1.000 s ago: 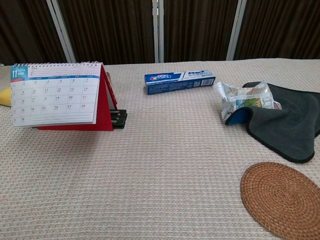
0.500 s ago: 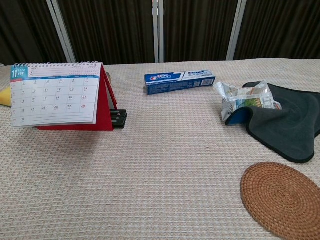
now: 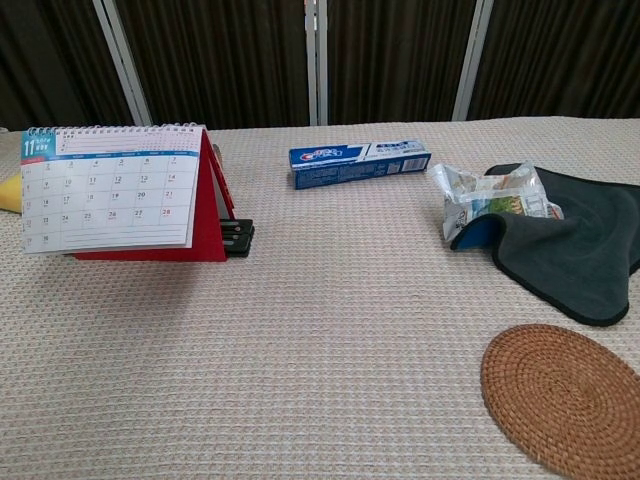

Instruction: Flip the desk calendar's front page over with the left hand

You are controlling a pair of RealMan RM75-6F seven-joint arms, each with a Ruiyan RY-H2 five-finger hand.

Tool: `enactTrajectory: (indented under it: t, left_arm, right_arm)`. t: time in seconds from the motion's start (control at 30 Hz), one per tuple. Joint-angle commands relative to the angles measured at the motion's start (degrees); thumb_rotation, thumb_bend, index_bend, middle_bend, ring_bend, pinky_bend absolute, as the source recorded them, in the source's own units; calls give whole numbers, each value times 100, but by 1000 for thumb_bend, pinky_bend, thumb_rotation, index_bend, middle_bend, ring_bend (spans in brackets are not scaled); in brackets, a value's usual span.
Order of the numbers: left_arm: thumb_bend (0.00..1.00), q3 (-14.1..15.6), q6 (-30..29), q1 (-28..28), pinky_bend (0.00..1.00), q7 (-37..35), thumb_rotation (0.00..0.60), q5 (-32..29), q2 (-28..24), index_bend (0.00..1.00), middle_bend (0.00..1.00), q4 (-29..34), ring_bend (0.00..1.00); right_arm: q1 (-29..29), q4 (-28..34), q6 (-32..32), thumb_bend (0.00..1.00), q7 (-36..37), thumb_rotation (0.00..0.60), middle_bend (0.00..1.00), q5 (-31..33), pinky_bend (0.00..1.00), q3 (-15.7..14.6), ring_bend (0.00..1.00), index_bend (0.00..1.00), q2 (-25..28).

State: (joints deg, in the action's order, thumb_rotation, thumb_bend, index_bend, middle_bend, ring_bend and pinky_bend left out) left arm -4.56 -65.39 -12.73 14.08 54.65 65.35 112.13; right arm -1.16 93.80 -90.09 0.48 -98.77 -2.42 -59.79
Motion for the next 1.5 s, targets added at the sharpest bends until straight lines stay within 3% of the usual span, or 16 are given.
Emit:
enactTrajectory:
  t: [0.03,0.37,1.0,1.5]
  left_arm:
    - [720,-136,212,-271,630,201,600,-390,118,0,708,-104,743]
    - [720,-360,437,-643,630,20,600,-1102,501,0,708,-112,743]
    - [720,-385,120,-1085,630,340,600,-1301,825,0,708,43,743]
    - [720,-595,-387,-1383,629,734,600,-972,746,0,708,266,743]
  right_arm:
    - [-4,0,5,35,-4,600,0,2,0,1,0,0,-5]
    - [-20,-21,39,35,6,600,0,16,0,2,0,0,-12]
    - [-32,-63,94,35,-52,600,0,32,0,-11,0,0,-66]
    - [-33,-74,103,35,-72,600,0,32,0,-19,0,0,-84]
